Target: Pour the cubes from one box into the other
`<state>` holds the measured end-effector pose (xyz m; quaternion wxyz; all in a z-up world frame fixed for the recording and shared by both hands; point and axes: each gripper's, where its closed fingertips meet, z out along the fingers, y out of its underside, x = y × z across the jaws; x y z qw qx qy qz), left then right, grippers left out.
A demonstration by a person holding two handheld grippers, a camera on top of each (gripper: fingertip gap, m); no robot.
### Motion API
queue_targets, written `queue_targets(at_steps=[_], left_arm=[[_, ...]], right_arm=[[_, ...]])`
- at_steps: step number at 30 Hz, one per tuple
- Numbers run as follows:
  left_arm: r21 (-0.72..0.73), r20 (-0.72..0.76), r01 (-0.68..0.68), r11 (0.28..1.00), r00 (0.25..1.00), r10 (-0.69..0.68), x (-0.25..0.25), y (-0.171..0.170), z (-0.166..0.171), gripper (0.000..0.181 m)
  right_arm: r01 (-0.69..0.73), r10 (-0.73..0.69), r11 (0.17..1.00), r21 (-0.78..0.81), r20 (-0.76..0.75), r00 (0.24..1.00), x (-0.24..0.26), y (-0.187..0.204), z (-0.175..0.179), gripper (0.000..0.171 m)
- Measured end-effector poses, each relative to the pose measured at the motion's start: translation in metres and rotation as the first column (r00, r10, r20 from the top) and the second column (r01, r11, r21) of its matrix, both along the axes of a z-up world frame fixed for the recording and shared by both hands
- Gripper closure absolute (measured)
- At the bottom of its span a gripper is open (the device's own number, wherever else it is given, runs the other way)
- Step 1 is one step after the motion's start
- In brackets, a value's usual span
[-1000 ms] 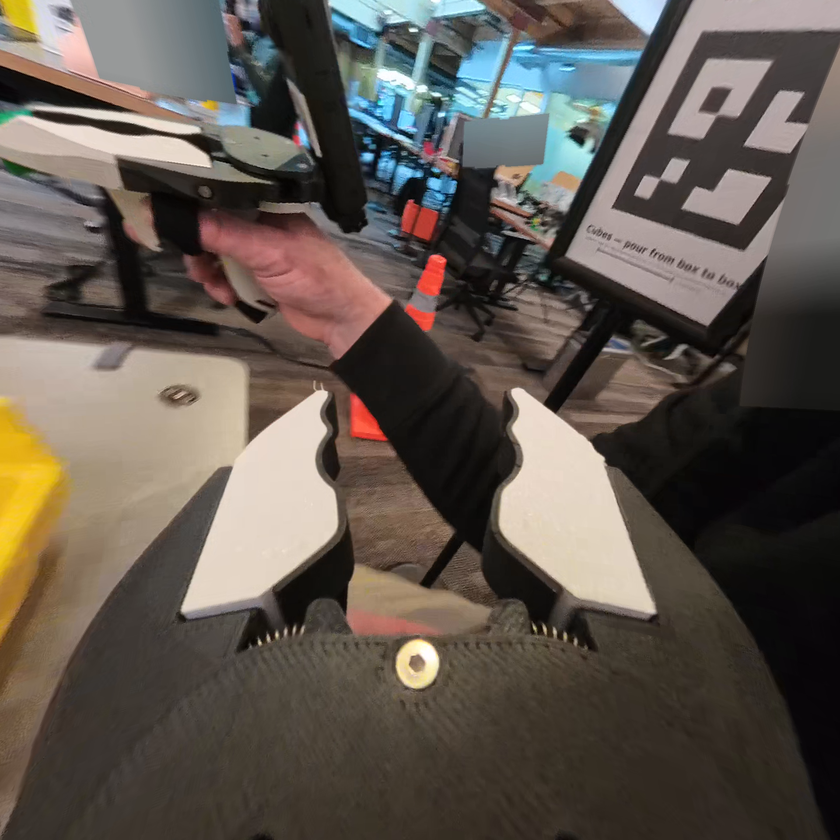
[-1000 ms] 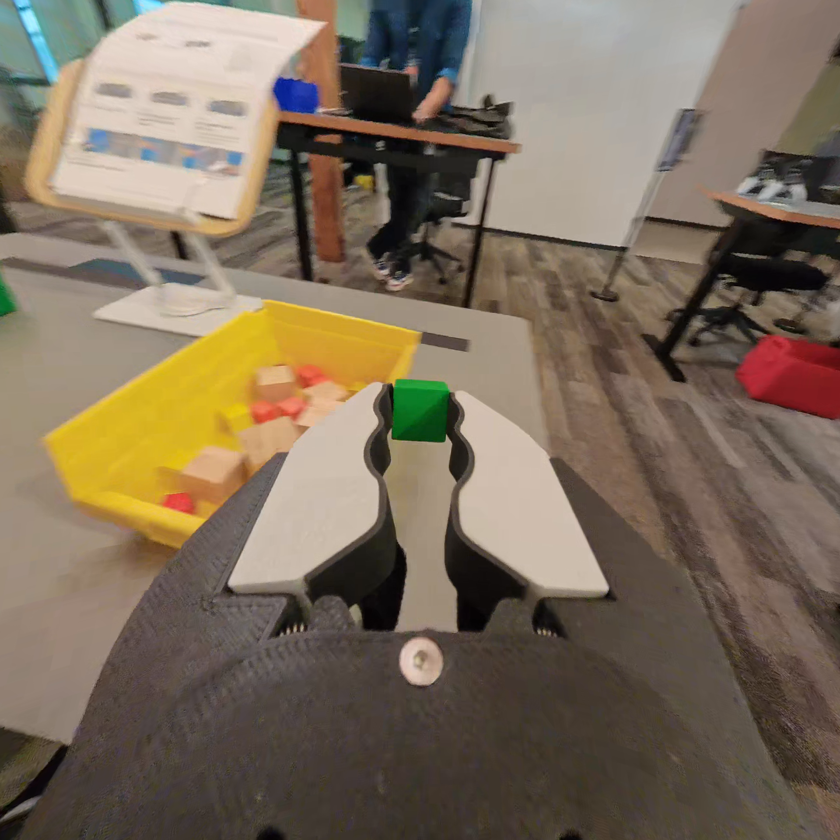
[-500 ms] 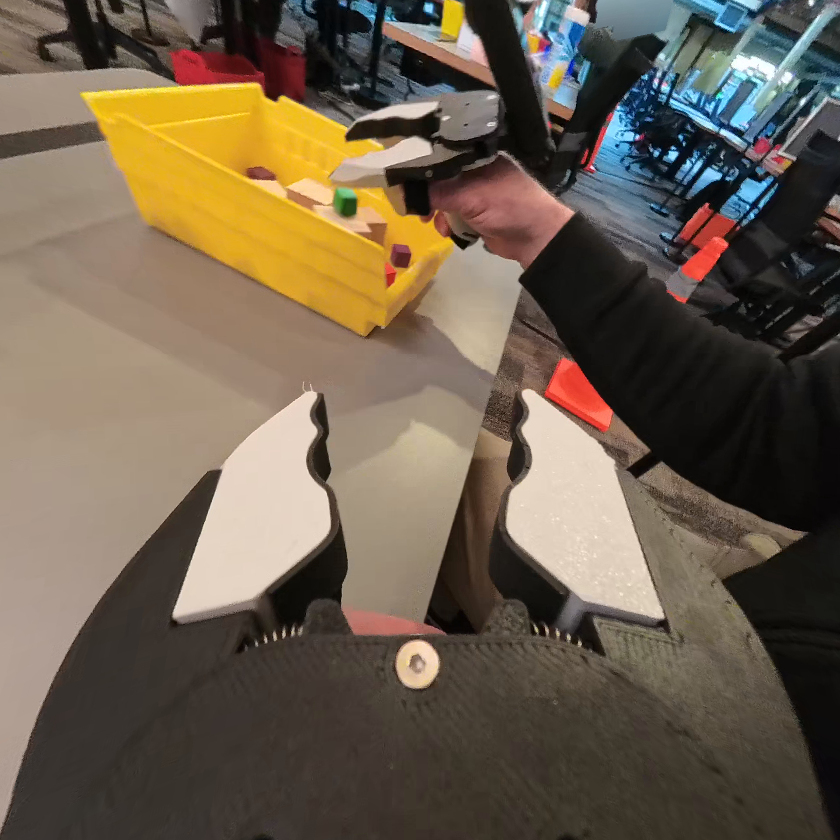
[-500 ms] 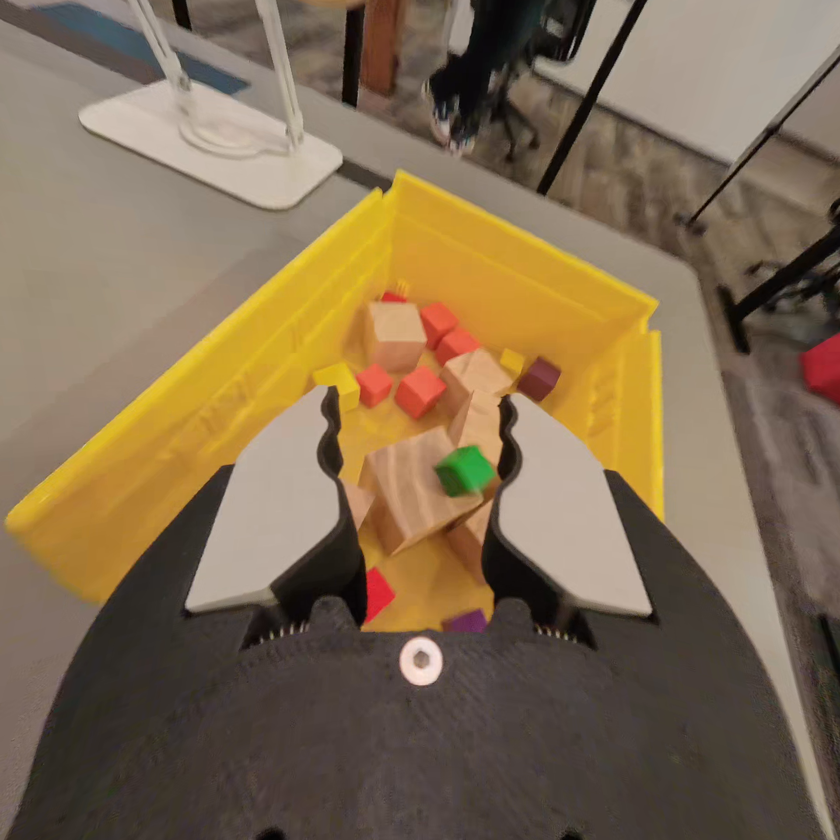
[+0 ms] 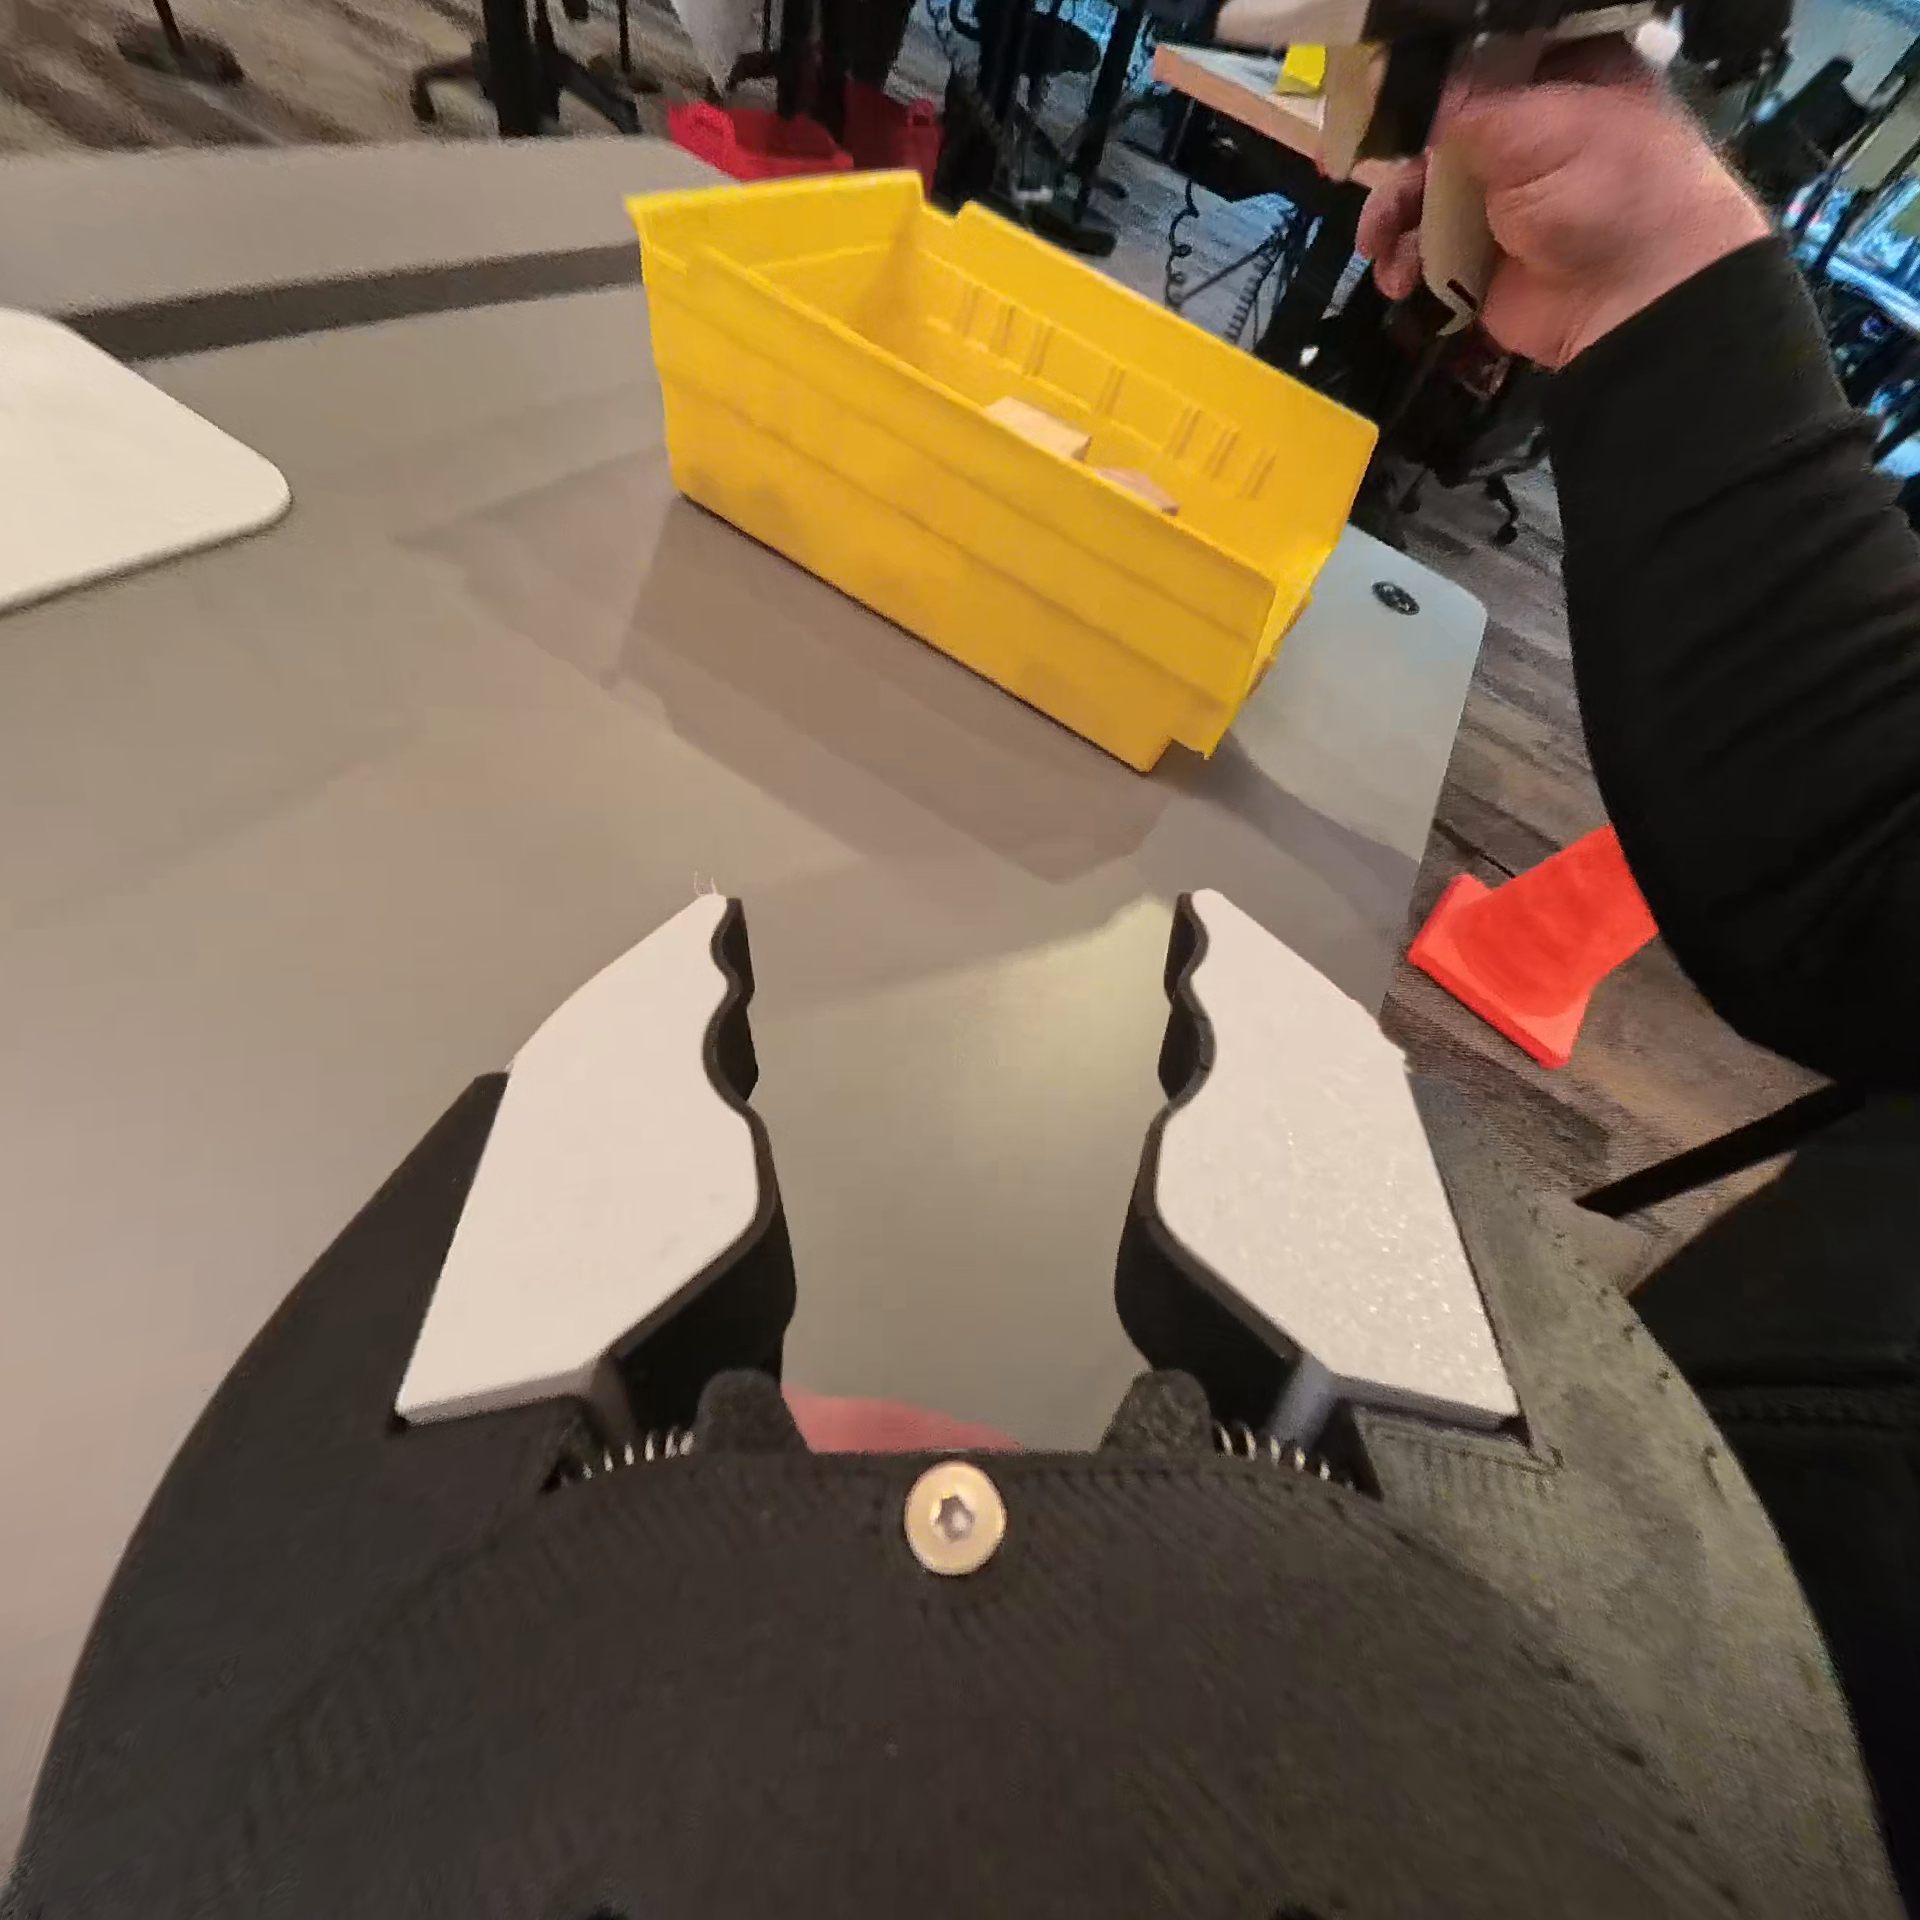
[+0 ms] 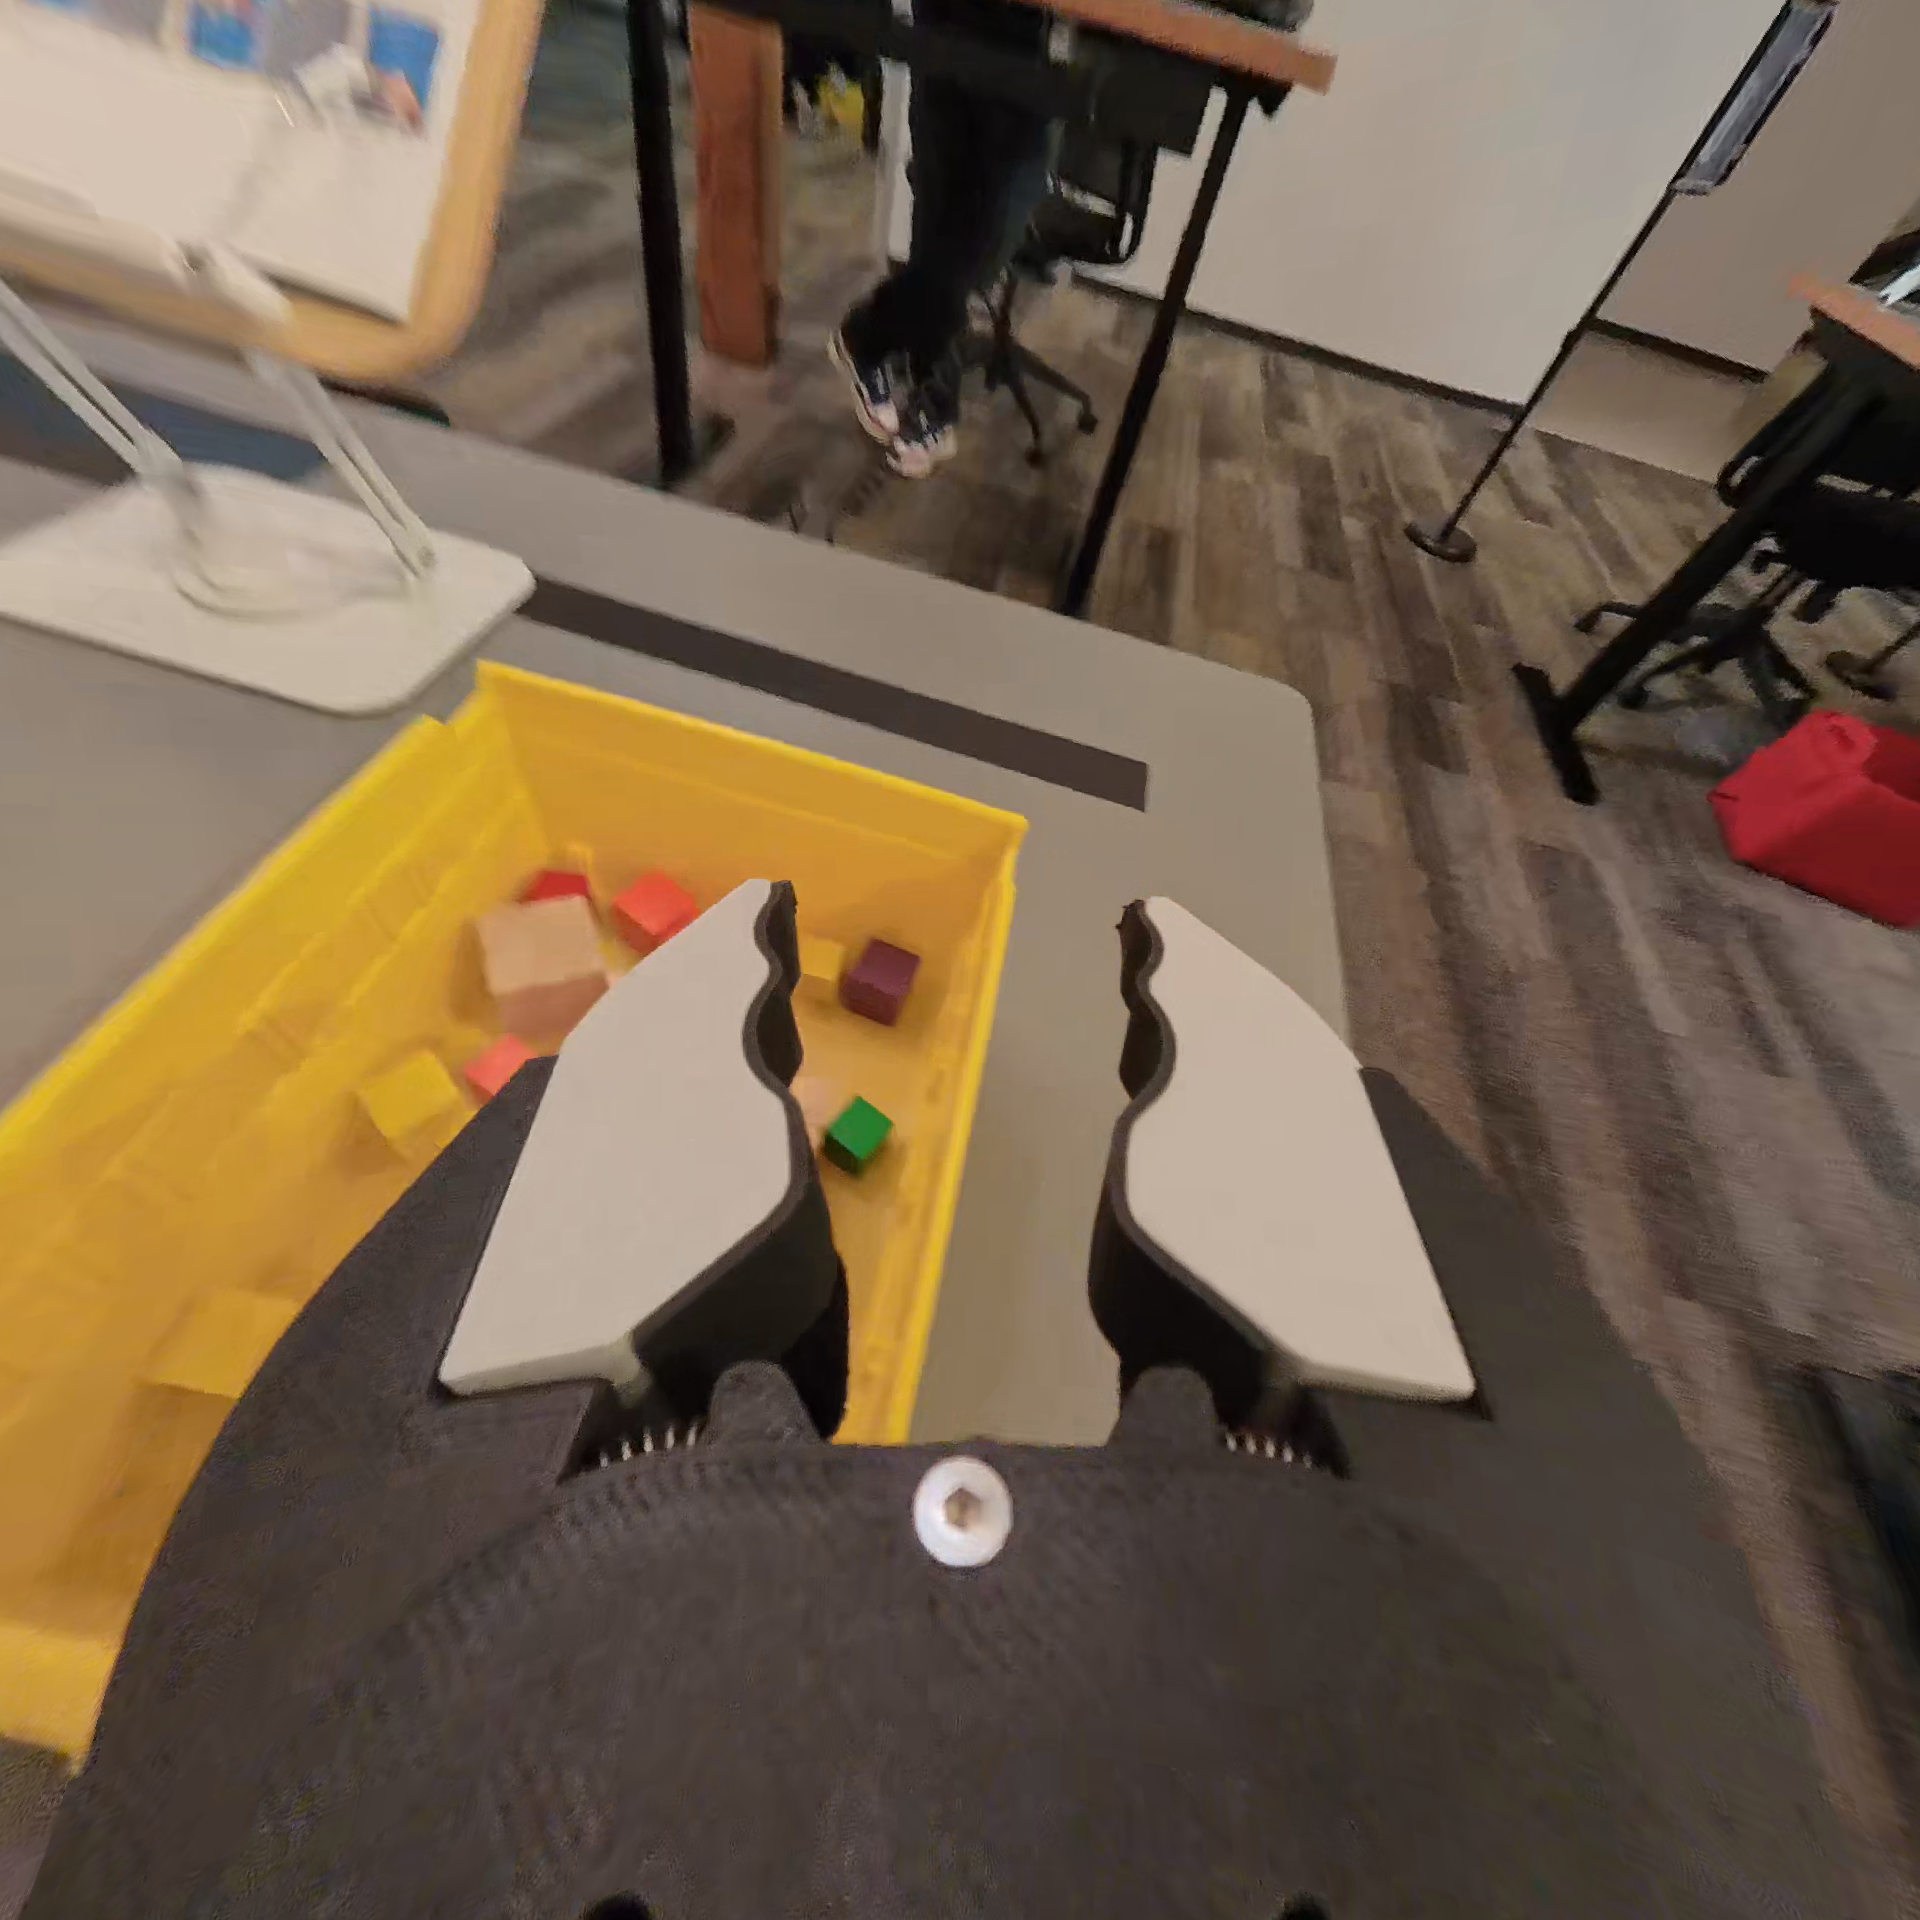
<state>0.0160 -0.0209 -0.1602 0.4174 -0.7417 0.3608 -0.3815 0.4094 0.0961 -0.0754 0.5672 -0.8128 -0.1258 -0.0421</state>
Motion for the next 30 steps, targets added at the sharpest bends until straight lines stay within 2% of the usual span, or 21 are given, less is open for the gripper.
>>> queue_targets(at_steps=[3, 4, 5, 6, 8, 10, 11, 12, 14, 16, 18, 20, 22, 24, 26, 27, 30], left_arm=[[0.066, -0.025, -0.020, 0.998, 0.999, 0.022, -0.005, 0.007, 0.021, 0.102], [0.103, -0.031, -0.031, 0.994, 0.999, 0.034, -0.010, 0.010, 0.029, 0.102], [0.144, -0.043, -0.039, 0.989, 0.998, 0.046, -0.015, 0.012, 0.036, 0.102], [0.183, -0.055, -0.050, 0.982, 0.997, 0.061, -0.021, 0.015, 0.041, 0.102], [0.229, -0.069, -0.078, 0.970, 0.993, 0.096, -0.034, 0.021, 0.047, 0.102], [0.298, -0.117, -0.172, 0.939, 0.970, 0.215, -0.061, 0.036, 0.050, 0.101], [0.349, -0.137, -0.229, 0.909, 0.947, 0.291, -0.080, 0.043, 0.055, 0.101], [0.400, -0.174, -0.278, 0.873, 0.912, 0.370, -0.103, 0.051, 0.059, 0.101], [0.496, -0.236, -0.377, 0.782, 0.808, 0.539, -0.162, 0.067, 0.067, 0.097], [0.478, -0.267, -0.472, 0.741, 0.725, 0.635, -0.223, 0.077, 0.071, 0.102], [0.446, -0.361, -0.551, 0.705, 0.610, 0.705, -0.286, 0.084, 0.067, 0.102], [0.505, -0.442, -0.581, 0.639, 0.461, 0.769, -0.343, 0.087, 0.068, 0.101], [0.461, -0.498, -0.638, 0.617, 0.389, 0.775, -0.385, 0.092, 0.054, 0.093], [0.317, -0.483, -0.727, 0.609, 0.429, 0.763, -0.408, 0.102, 0.031, 0.095], [0.125, -0.486, -0.758, 0.640, 0.515, 0.706, -0.410, 0.107, 0.005, 0.093], [0.090, -0.484, -0.771, 0.631, 0.520, 0.704, -0.415, 0.112, -0.003, 0.091], [-0.021, -0.579, -0.753, 0.657, 0.545, 0.606, -0.415, 0.114, -0.035, 0.103]], right_arm=[[0.006, 0.016, 0.989, -0.145, 0.151, 0.988, 0.014, 0.004, -0.021, 0.111], [-0.017, 0.050, 0.982, -0.188, 0.175, 0.983, 0.018, 0.008, -0.031, 0.126], [-0.056, 0.086, 0.965, -0.258, 0.107, 0.990, 0.018, 0.012, -0.044, 0.141], [-0.094, 0.103, 0.944, -0.318, 0.012, 0.995, 0.014, 0.016, -0.054, 0.142], [-0.069, 0.073, 0.927, -0.370, -0.004, 0.997, 0.023, 0.020, -0.071, 0.138], [-0.031, 0.062, 0.895, -0.444, 0.056, 0.996, 0.030, 0.012, -0.088, 0.118], [-0.013, 0.057, 0.895, -0.445, 0.085, 0.995, 0.032, 0.008, -0.091, 0.114], [-0.001, 0.042, 0.898, -0.440, 0.084, 0.996, 0.033, 0.005, -0.093, 0.116], [-0.053, 0.053, 0.884, -0.464, -0.013, 0.999, 0.021, -0.003, -0.102, 0.119], [-0.060, 0.044, 0.880, -0.471, -0.045, 0.998, 0.016, -0.007, -0.108, 0.121], [-0.053, 0.055, 0.852, -0.520, -0.011, 0.998, 0.012, -0.014, -0.118, 0.127], [-0.072, 0.095, 0.816, -0.573, 0.011, 0.995, 0.004, -0.022, -0.132, 0.118], [-0.055, 0.069, 0.809, -0.585, 0.001, 0.998, 0.002, -0.022, -0.142, 0.132], [-0.034, 0.023, 0.808, -0.588, -0.027, 0.999, 0.002, -0.022, -0.147, 0.151], [-0.027, 0.005, 0.809, -0.587, -0.039, 0.999, 0.000, -0.022, -0.148, 0.153], [-0.017, -0.002, 0.807, -0.590, -0.032, 1.000, -0.001, -0.023, -0.148, 0.153], [-0.009, -0.015, 0.806, -0.592, -0.034, 0.999, -0.006, -0.023, -0.148, 0.154]])
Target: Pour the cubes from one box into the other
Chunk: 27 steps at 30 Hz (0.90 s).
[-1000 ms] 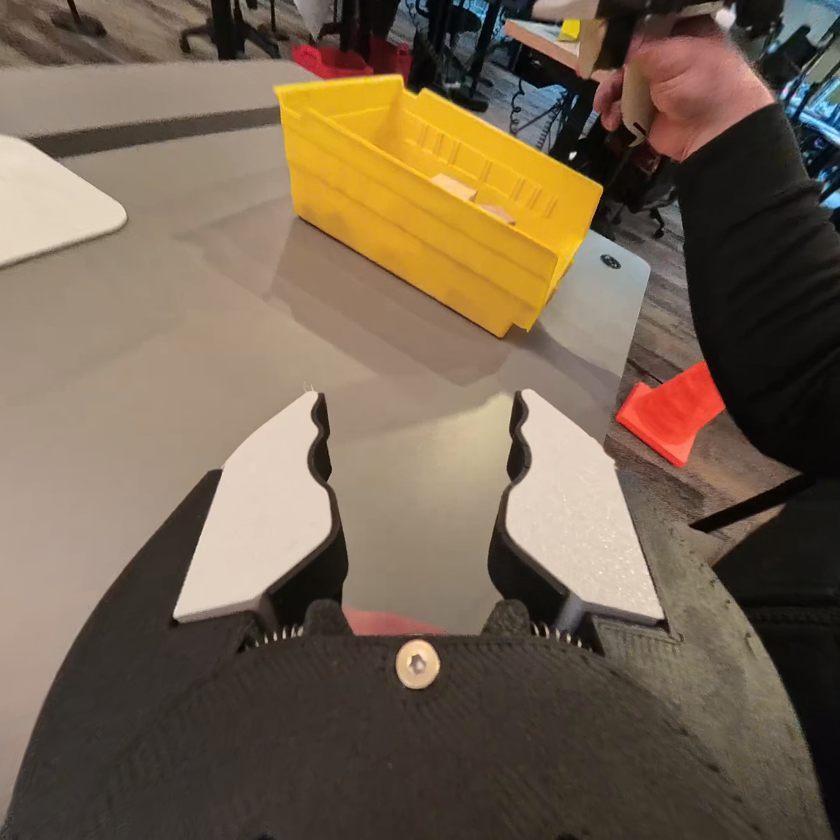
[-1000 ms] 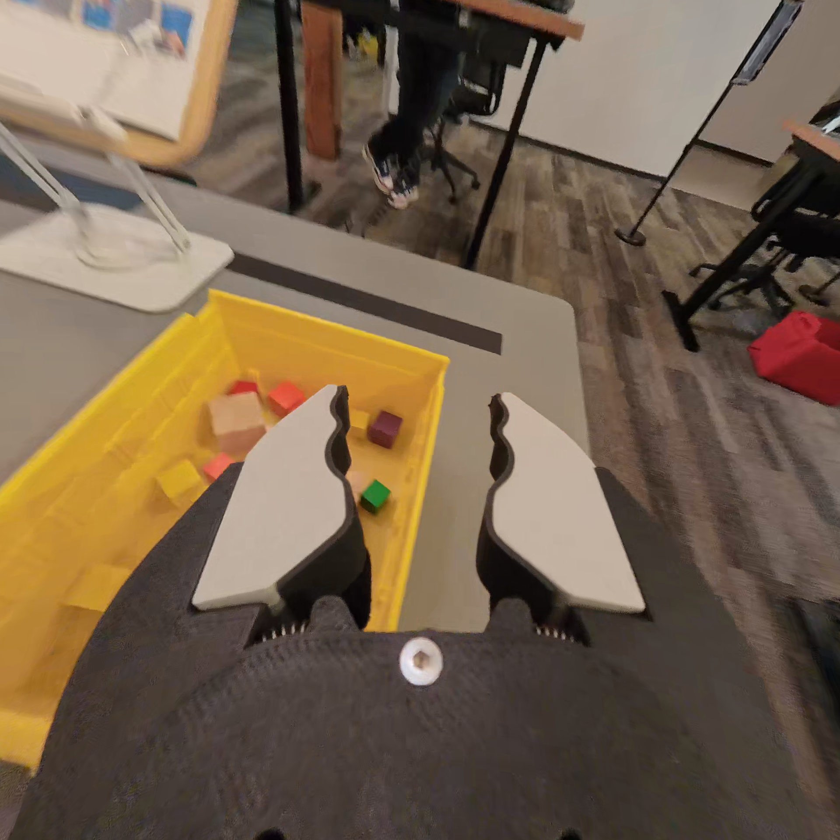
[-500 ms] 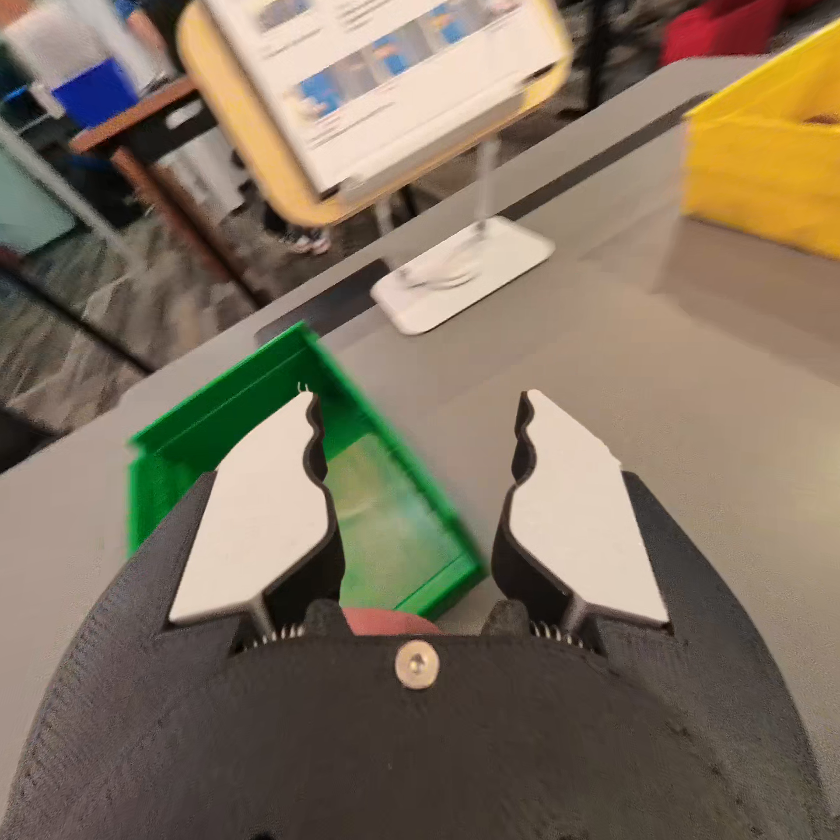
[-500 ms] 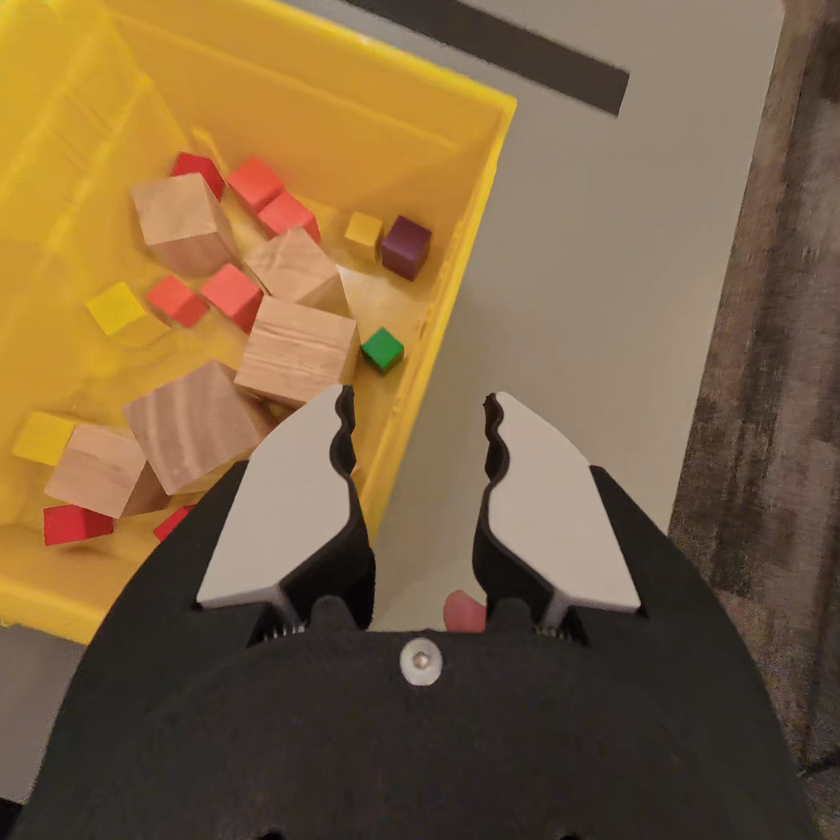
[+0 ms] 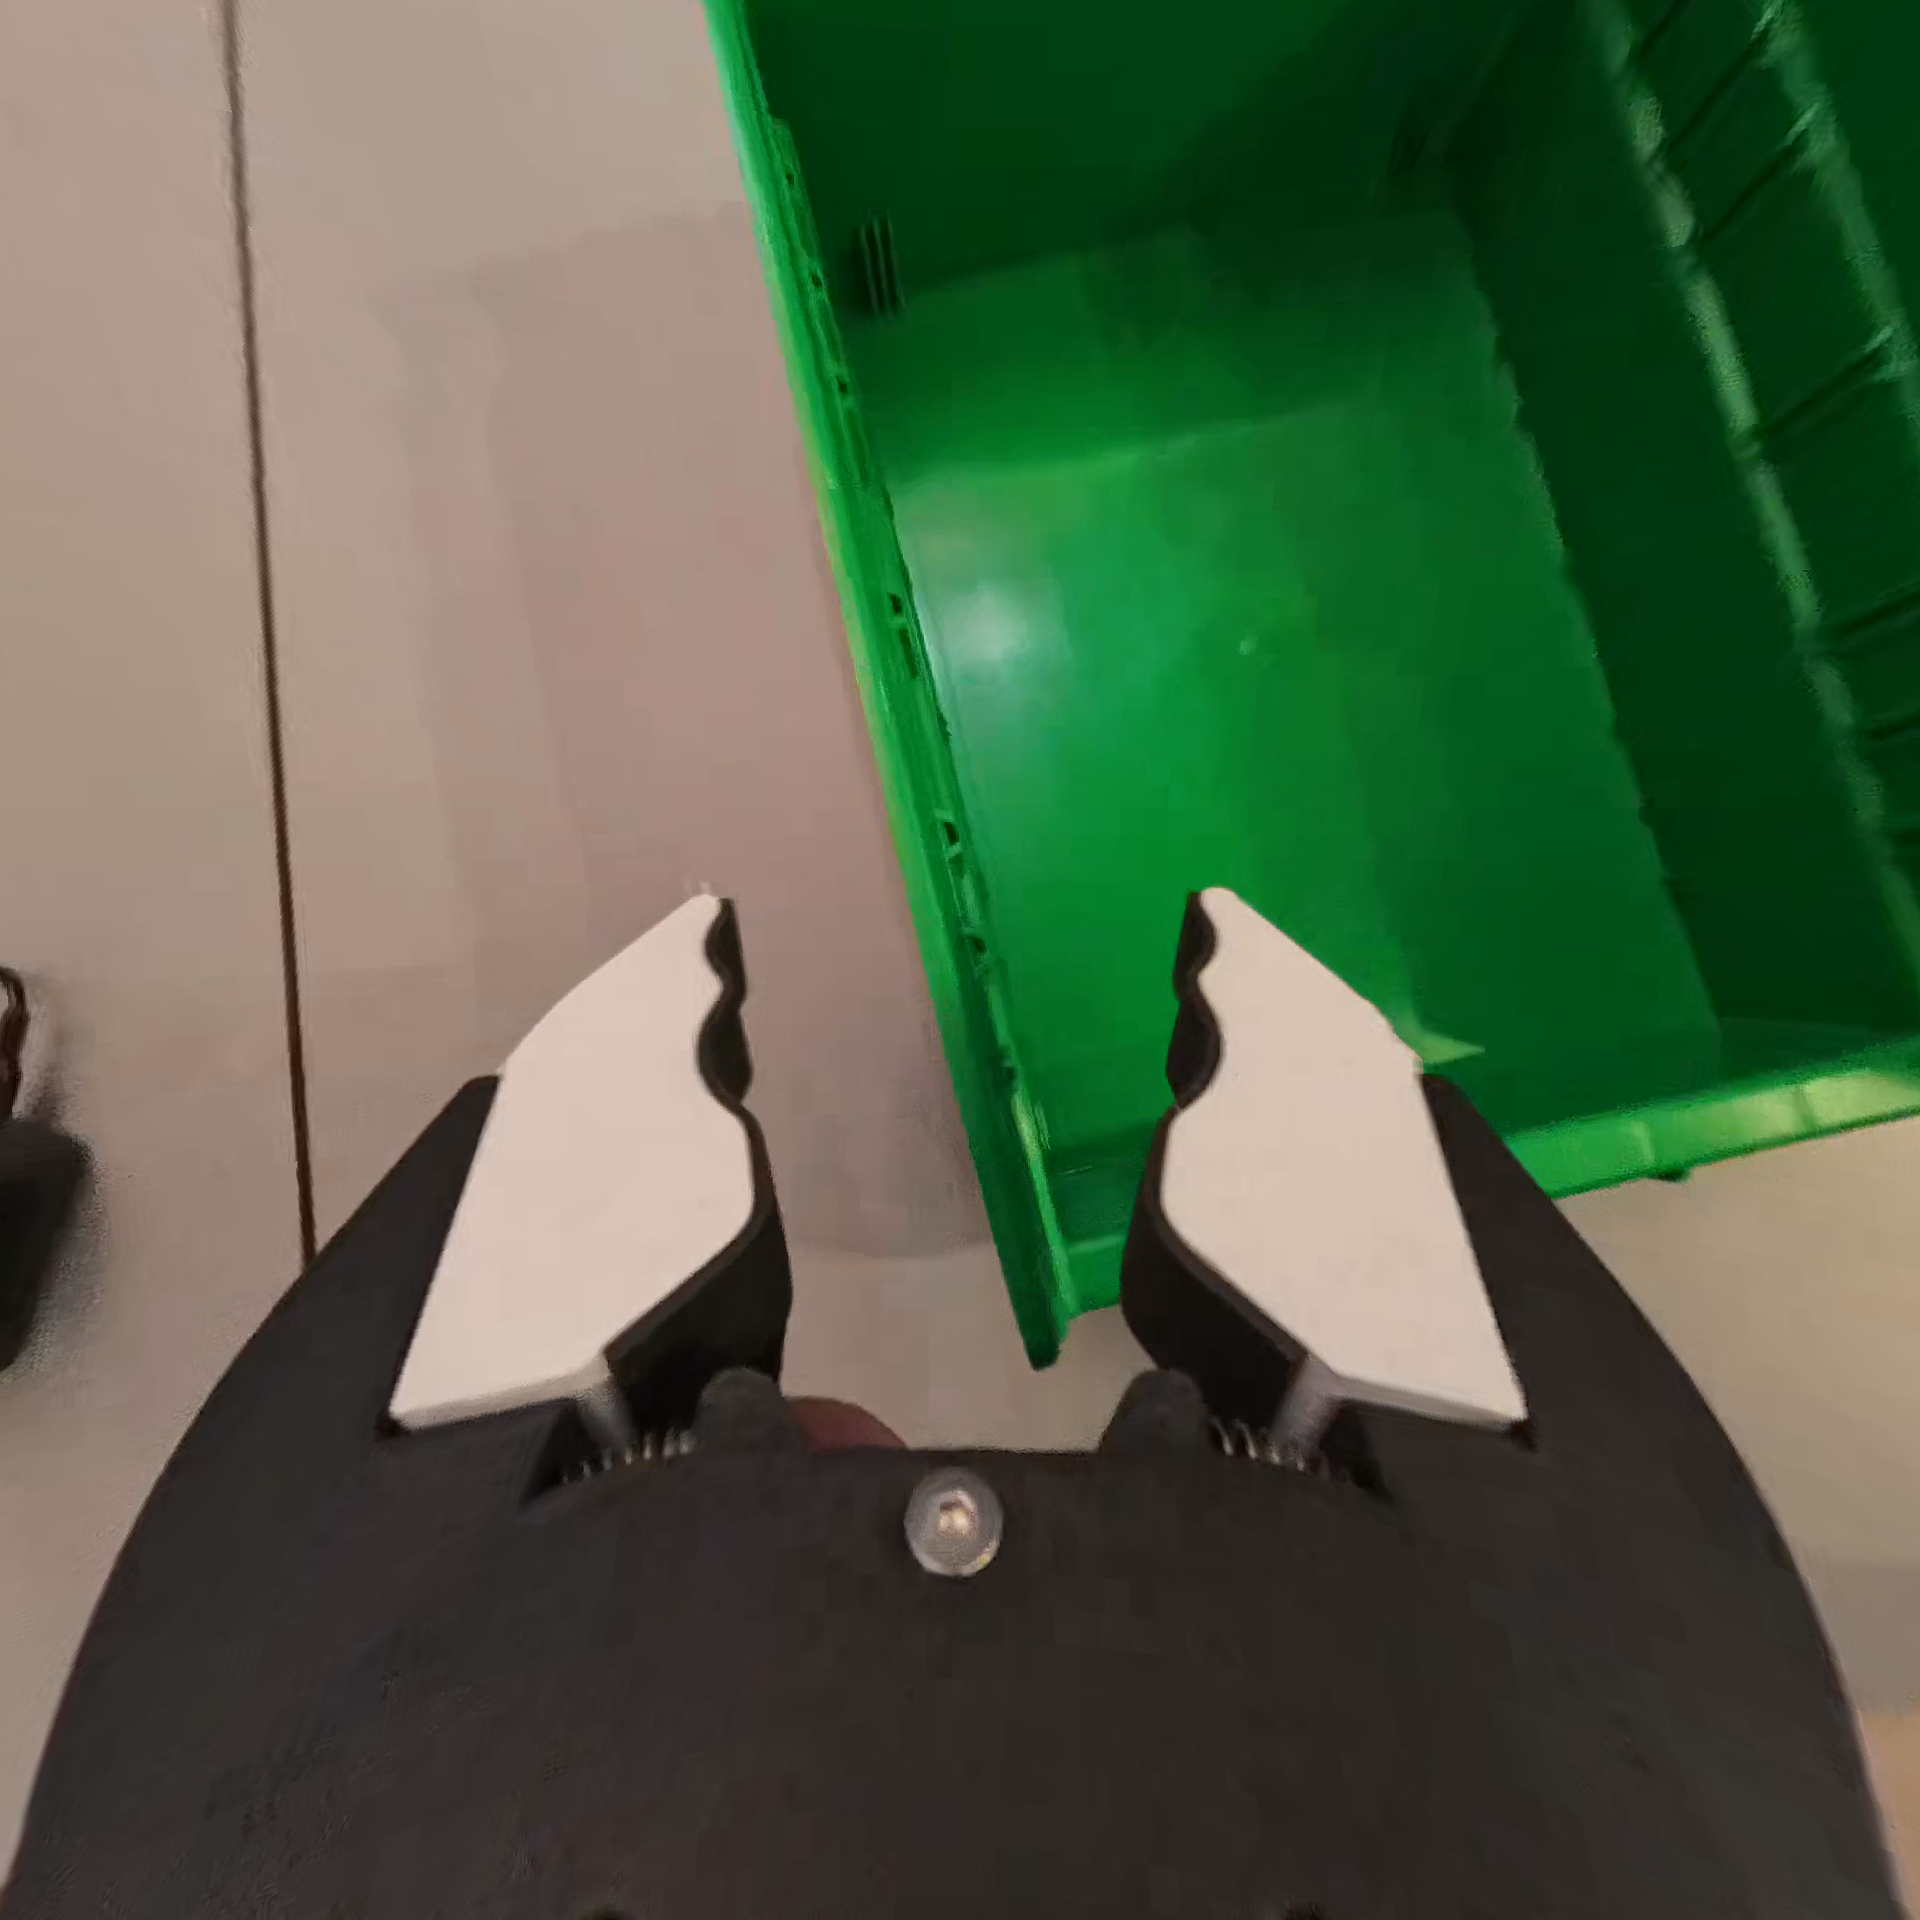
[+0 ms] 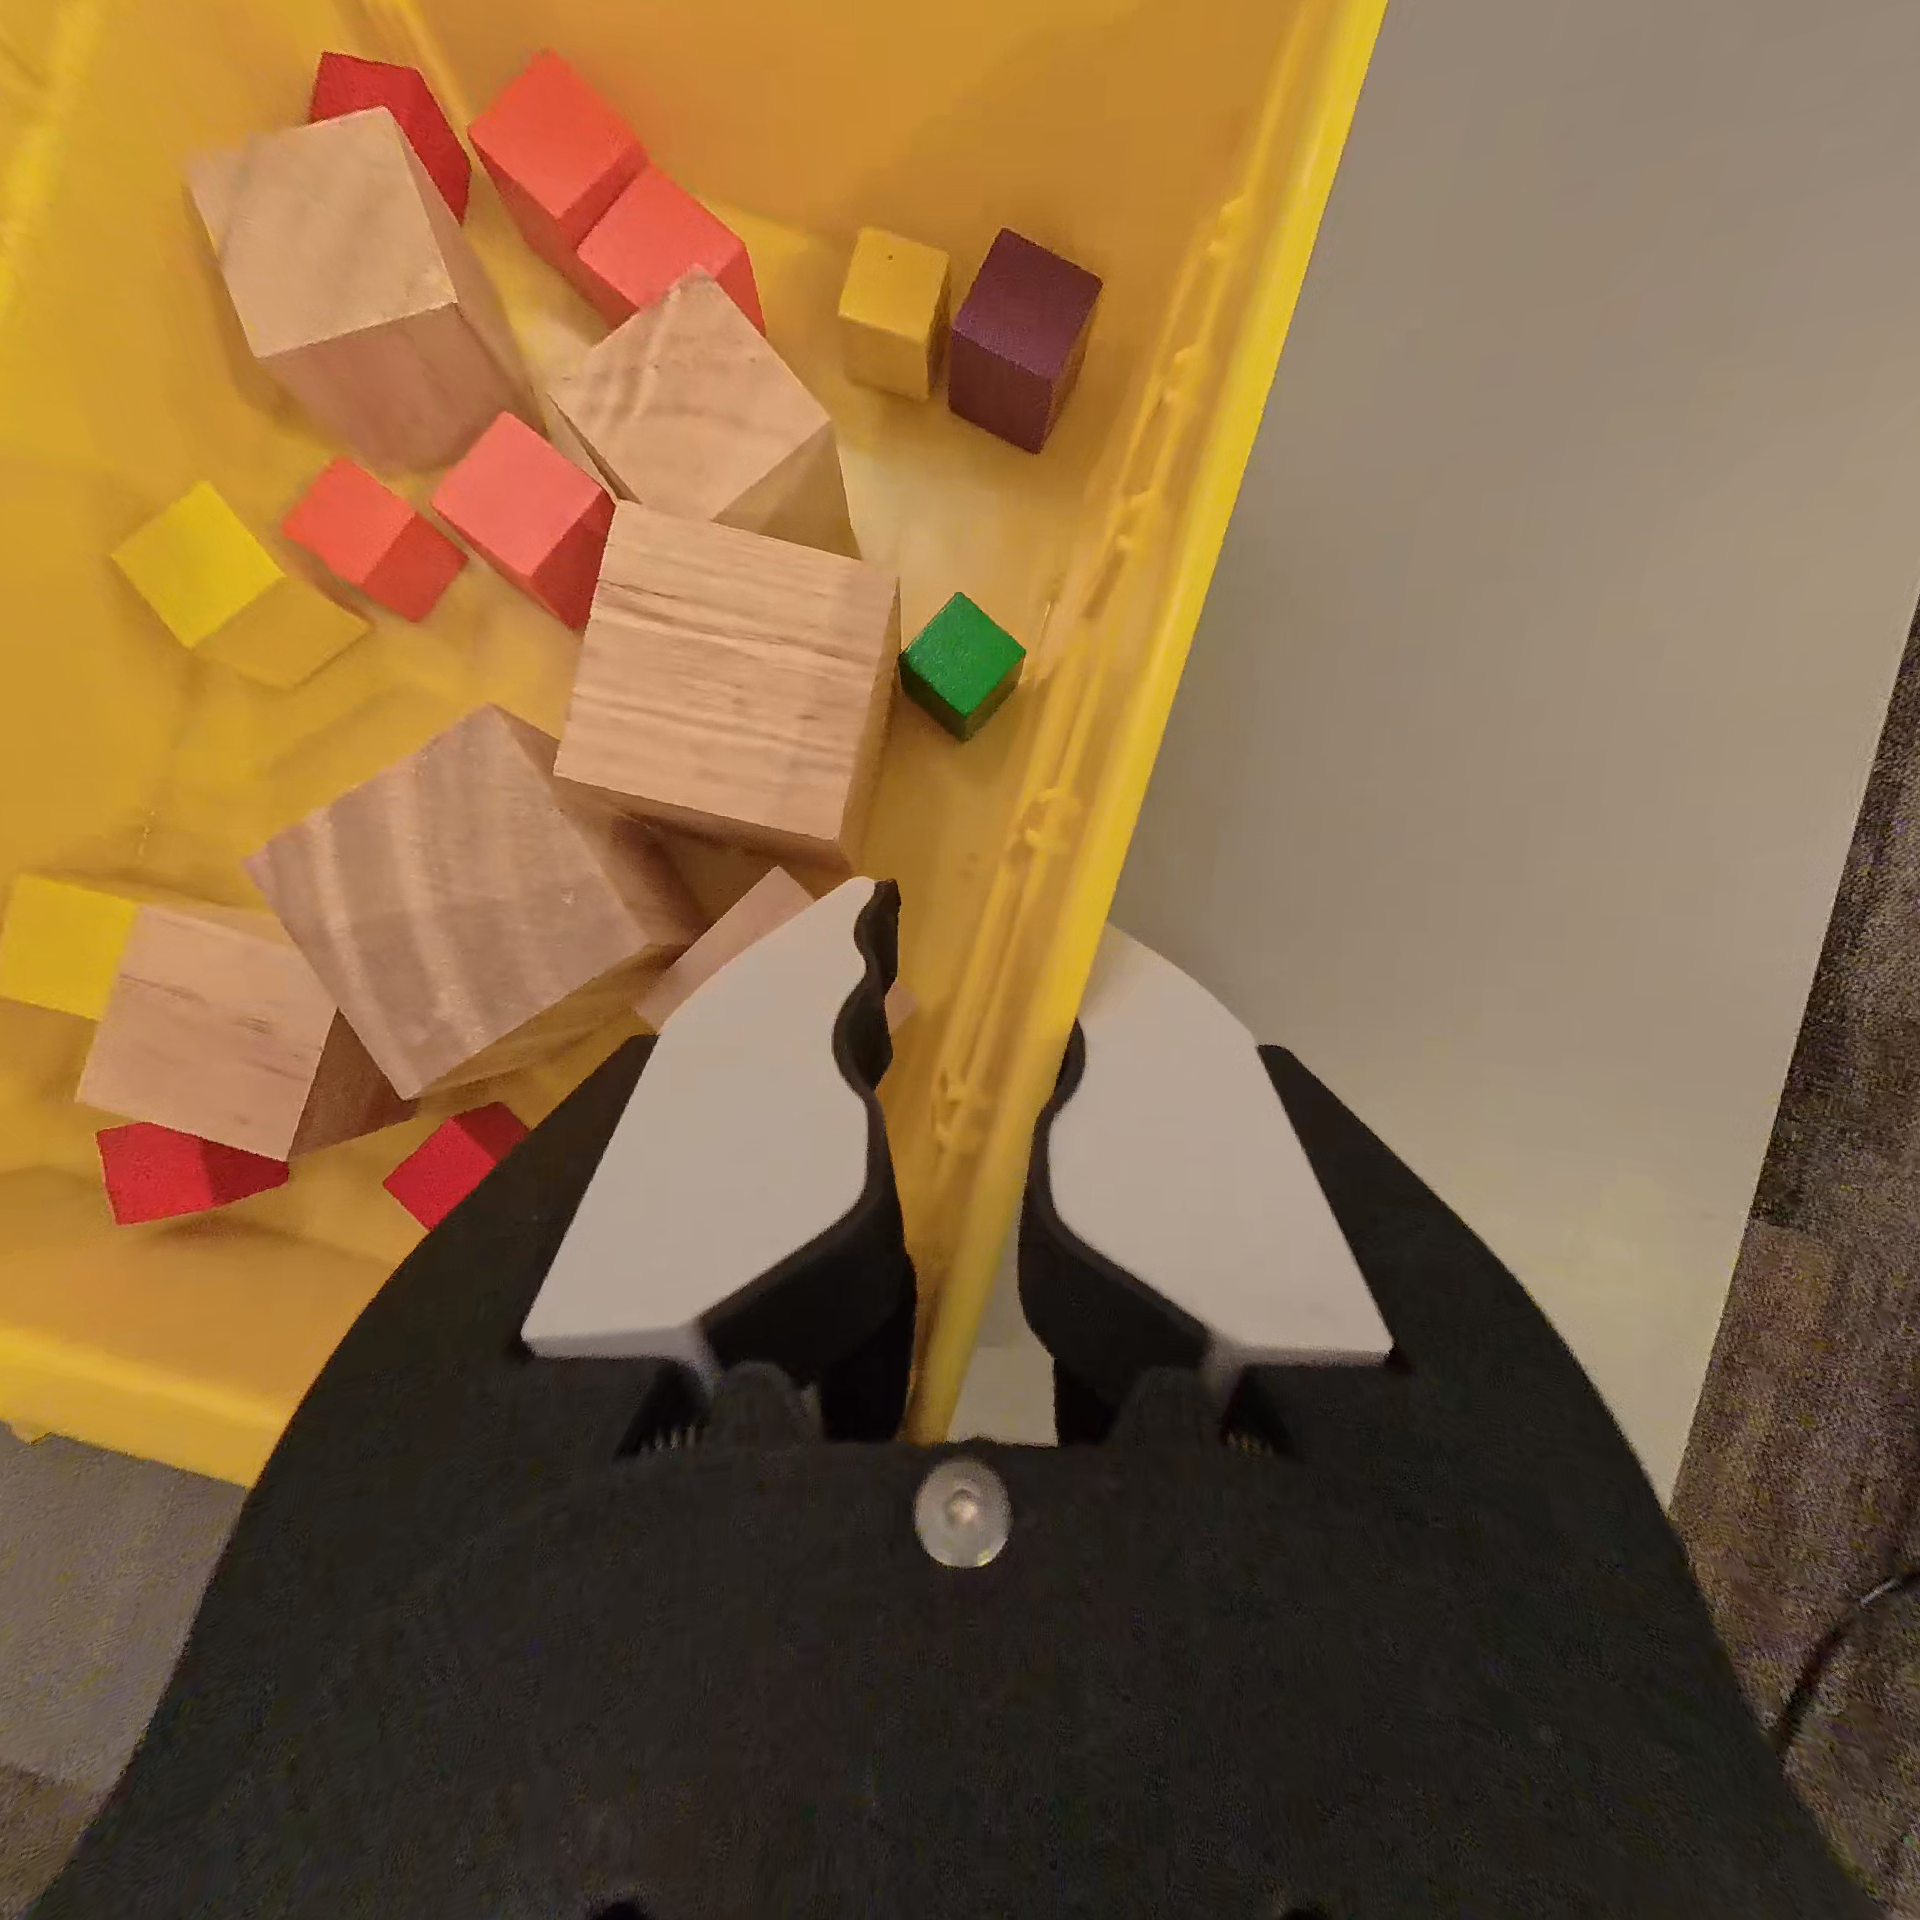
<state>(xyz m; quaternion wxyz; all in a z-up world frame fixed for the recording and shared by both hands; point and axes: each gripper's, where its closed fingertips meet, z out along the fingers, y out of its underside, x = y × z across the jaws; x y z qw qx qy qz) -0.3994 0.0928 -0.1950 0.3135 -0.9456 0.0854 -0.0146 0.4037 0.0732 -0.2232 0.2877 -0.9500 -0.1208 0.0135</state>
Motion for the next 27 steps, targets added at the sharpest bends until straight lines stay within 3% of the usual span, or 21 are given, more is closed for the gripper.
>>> queue_targets(at_steps=[3, 7, 11, 17, 23, 27], left_arm=[[-0.125, 0.043, 0.103, 0.987, 0.994, -0.099, 0.017, -0.005, -0.026, 0.130], [-0.126, -0.051, 0.061, 0.990, 0.996, -0.068, 0.005, 0.003, -0.043, 0.173], [-0.109, -0.015, 0.104, 0.989, 0.994, -0.106, 0.008, 0.000, -0.043, 0.175], [0.012, 0.016, 0.126, 0.992, 0.992, -0.126, -0.006, -0.039, -0.022, 0.177], [0.155, 0.062, 0.068, 0.985, 0.995, -0.079, -0.026, -0.089, 0.026, 0.177], [0.254, 0.147, 0.013, 0.967, 0.988, -0.052, -0.031, -0.107, 0.066, 0.177]], right_arm=[[-0.013, 0.013, 1.000, 0.010, -0.011, 1.000, -0.009, 0.001, 0.000, 0.152], [-0.035, 0.035, 0.999, 0.011, -0.009, 0.999, -0.020, 0.002, 0.000, 0.152], [-0.065, 0.066, 0.998, 0.022, -0.063, 0.996, -0.044, 0.008, 0.000, 0.151], [-0.142, 0.144, 0.990, 0.025, -0.096, 0.985, -0.105, 0.021, 0.000, 0.152], [-0.230, 0.230, 0.973, 0.023, -0.189, 0.955, -0.212, 0.036, 0.001, 0.148], [-0.286, 0.286, 0.957, 0.050, -0.333, 0.898, -0.305, 0.042, 0.005, 0.132]])
